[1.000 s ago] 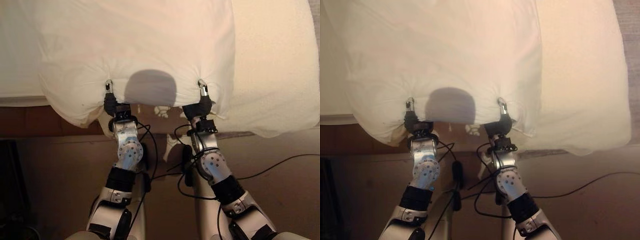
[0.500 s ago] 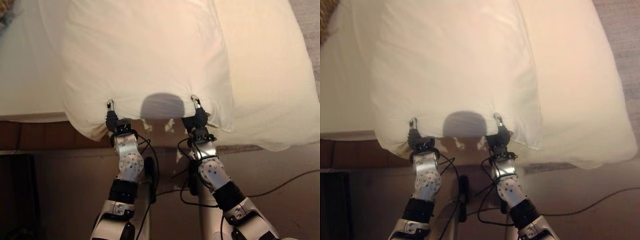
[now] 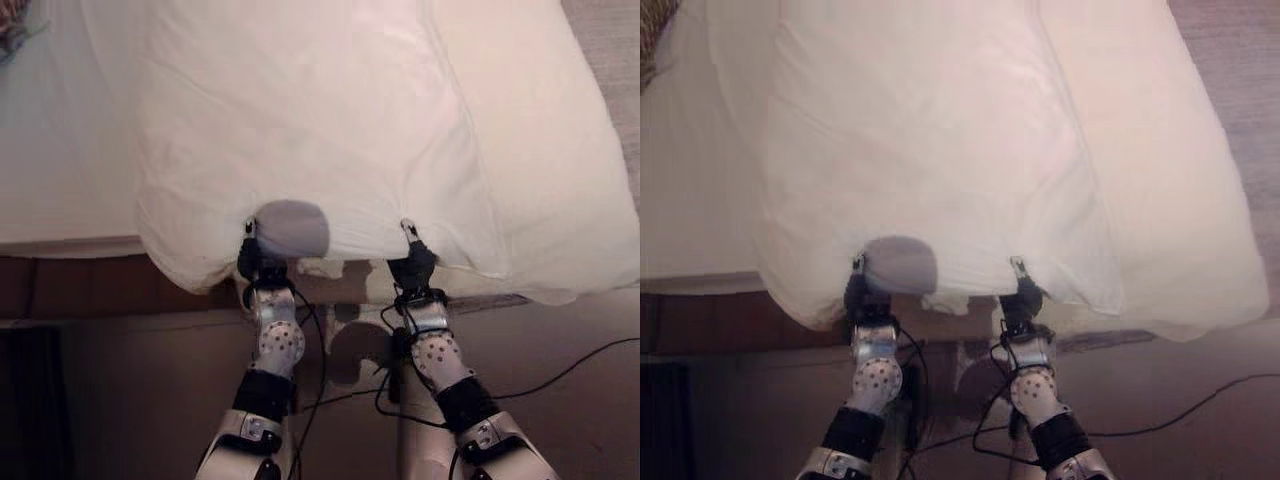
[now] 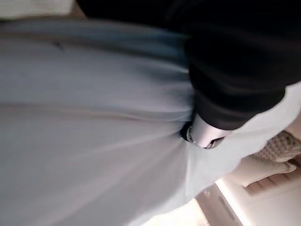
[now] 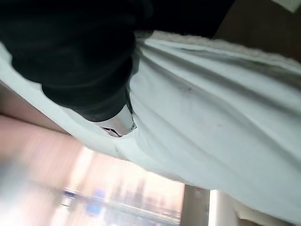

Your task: Make the bed

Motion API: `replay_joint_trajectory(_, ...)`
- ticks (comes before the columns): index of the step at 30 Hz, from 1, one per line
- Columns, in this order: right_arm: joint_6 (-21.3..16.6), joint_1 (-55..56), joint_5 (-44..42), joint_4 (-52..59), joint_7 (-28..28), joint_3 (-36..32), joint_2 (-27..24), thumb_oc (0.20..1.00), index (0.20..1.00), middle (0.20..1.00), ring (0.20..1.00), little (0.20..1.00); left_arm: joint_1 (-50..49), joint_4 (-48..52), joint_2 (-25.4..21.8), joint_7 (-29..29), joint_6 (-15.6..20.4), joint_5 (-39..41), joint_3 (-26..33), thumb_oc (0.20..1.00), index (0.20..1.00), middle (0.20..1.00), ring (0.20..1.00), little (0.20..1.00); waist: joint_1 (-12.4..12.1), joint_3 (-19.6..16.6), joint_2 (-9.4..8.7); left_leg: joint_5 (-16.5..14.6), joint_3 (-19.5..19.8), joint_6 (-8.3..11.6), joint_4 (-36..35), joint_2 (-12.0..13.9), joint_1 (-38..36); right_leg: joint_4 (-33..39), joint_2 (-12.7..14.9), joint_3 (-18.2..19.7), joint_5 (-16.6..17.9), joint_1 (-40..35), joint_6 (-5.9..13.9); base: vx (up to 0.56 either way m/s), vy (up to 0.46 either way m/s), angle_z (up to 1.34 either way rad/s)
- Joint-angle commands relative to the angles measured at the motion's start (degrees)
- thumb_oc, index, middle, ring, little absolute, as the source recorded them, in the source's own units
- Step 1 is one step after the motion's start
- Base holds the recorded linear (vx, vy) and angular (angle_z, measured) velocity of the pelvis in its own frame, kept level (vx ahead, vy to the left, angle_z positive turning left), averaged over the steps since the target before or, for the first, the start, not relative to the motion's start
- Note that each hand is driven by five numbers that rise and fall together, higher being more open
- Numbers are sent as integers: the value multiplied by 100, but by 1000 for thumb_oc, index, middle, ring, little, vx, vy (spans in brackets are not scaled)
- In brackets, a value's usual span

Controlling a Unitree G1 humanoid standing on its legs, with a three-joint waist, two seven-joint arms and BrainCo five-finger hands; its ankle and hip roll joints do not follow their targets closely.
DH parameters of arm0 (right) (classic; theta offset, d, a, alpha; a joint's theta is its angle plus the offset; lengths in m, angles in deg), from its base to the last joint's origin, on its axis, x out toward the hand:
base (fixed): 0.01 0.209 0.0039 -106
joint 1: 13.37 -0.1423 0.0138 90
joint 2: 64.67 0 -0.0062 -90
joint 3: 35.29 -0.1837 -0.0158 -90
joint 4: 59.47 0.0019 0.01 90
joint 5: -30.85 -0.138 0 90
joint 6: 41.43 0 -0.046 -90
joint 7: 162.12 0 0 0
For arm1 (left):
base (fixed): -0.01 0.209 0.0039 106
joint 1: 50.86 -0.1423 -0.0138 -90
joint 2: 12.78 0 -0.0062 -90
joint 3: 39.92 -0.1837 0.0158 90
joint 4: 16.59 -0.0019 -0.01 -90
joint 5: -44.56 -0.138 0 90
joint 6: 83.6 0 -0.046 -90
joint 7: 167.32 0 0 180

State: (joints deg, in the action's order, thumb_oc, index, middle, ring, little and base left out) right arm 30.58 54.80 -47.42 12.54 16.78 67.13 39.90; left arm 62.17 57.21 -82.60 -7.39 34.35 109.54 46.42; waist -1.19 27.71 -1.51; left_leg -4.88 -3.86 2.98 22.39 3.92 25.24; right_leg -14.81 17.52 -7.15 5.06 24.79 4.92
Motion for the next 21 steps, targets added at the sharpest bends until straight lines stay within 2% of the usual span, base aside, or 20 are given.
replay_joint_trajectory(1, -831, 691, -363, 255, 262, -1344, -649, 200, 200, 200, 200, 200, -613, 831, -1044, 168, 807, 23, 1289, 200, 200, 200, 200, 200, 150, -565, 130, -301, 209, -230, -9, -292, 9, 894, 247, 381, 847, -238, 623, 50, 570, -77)
replay_joint_trajectory(2, -833, 684, -407, 145, 302, -1370, -631, 200, 200, 200, 200, 200, -620, 773, -1021, 216, 743, 96, 1307, 200, 200, 200, 200, 200, 185, -557, 157, -278, 177, -261, -142, -400, -90, 739, -56, 510, 587, -87, 565, 52, 747, -46)
replay_joint_trajectory(3, -831, 692, -416, 51, 305, -1307, -595, 200, 200, 200, 200, 200, -626, 734, -972, 221, 714, 145, 1262, 200, 200, 200, 200, 200, 176, -527, 153, -203, 53, -294, -335, -509, -201, 534, -473, 430, 215, 130, 451, 12, 345, 1)
replay_joint_trajectory(4, -832, 691, -418, 50, 307, -1307, -597, 200, 200, 200, 200, 200, -626, 734, -970, 222, 714, 147, 1263, 200, 200, 200, 200, 200, 173, -528, 143, -182, 45, -288, -357, -511, -204, 495, -471, 443, 202, 160, 439, -22, 349, -26)
replay_joint_trajectory(5, -833, 692, -371, -22, 314, -1258, -608, 200, 200, 200, 200, 200, -636, 795, -934, 155, 633, 21, 1178, 200, 200, 200, 200, 200, 211, -456, 95, -64, -11, -324, -728, -695, -357, 129, -999, 292, -82, 452, 354, -36, 250, -35)
replay_joint_trajectory(6, -834, 693, -368, -52, 332, -1218, -581, 200, 200, 200, 200, 200, -669, 817, -911, 129, 587, -20, 1157, 200, 200, 200, 200, 200, 203, -441, 64, -1, -70, -353, -906, -764, -411, -66, -1237, 105, -152, 503, 340, -20, 252, -42)
replay_joint_trajectory(7, -836, 697, -372, -57, 338, -1216, -581, 200, 200, 200, 200, 200, -682, 835, -907, 109, 581, -38, 1155, 200, 200, 200, 200, 200, 204, -438, 51, 16, -71, -349, -977, -776, -466, -134, -1225, 113, -203, 516, 337, -9, 120, -7)
replay_joint_trajectory(8, -828, 726, -380, -88, 380, -1182, -582, 200, 200, 200, 200, 200, -701, 828, -875, 70, 526, -85, 1119, 200, 200, 200, 200, 200, 229, -405, 23, 84, -94, -362, -1144, -880, -532, -384, -1533, 93, -267, 609, 339, 11, 82, 23)
replay_joint_trajectory(9, -829, 750, -223, -125, 388, -1156, -655, 200, 200, 200, 200, 200, -651, 766, -852, 33, 465, -163, 1069, 200, 200, 200, 200, 200, 293, -419, -1, 199, -45, -380, -1394, -1076, -609, -395, -1940, 253, -311, 669, 324, 1, 87, 30)
replay_joint_trajectory(10, -829, 751, -222, -124, 387, -1155, -655, 200, 200, 200, 200, 200, -651, 766, -851, 32, 464, -164, 1069, 200, 200, 200, 200, 200, 293, -419, -1, 205, -44, -380, -1403, -1076, -613, -391, -1940, 253, -309, 667, 324, 30, 39, 32)
replay_joint_trajectory(12, -802, 835, -221, -153, 487, -1104, -697, 200, 200, 200, 200, 200, -620, 691, -764, 26, 394, -189, 953, 200, 200, 200, 200, 200, 386, -459, 65, 251, 67, -438, -1446, -1243, -623, -372, -2242, 580, -325, 750, 203, 33, -25, 56)
replay_joint_trajectory(15, -723, 901, -191, -210, 485, -1101, -763, 200, 200, 200, 200, 200, -709, 721, -660, -1, 405, -206, 921, 200, 200, 200, 200, 200, 387, -553, 196, 255, 90, -442, -1302, -1278, -433, -62, -2009, 646, -327, 535, 140, 8, -35, 57)
replay_joint_trajectory(18, -699, 887, -117, -207, 406, -1066, -851, 200, 200, 200, 200, 200, -790, 728, -558, -19, 439, -136, 892, 200, 200, 200, 200, 200, 338, -647, 276, 262, 17, -411, -1280, -1247, -368, 138, -2022, 712, -329, 397, 105, -4, -66, 7)
replay_joint_trajectory(19, -692, 892, -129, -243, 396, -1063, -852, 200, 200, 200, 200, 200, -802, 708, -527, -29, 443, -114, 879, 200, 200, 200, 200, 200, 333, -688, 310, 261, -7, -358, -1207, -1250, -353, 211, -2026, 727, -393, 284, 80, -5, -171, 1)
replay_joint_trajectory(20, -662, 904, -13, -234, 350, -1101, -967, 200, 200, 200, 200, 200, -772, 712, -480, 19, 429, -88, 818, 200, 200, 200, 200, 200, 337, -597, 300, 295, -49, -156, -575, -1291, -158, 225, -1930, 686, -436, 118, -8, -31, -225, 15)
replay_joint_trajectory(21, -646, 883, 44, -292, 335, -1100, -1044, 200, 200, 200, 200, 200, -755, 683, -447, 48, 436, -69, 798, 200, 200, 200, 200, 200, 335, -556, 293, 306, -62, -40, -214, -1258, -64, 168, -1907, 640, -455, 73, -80, -50, -169, 36)
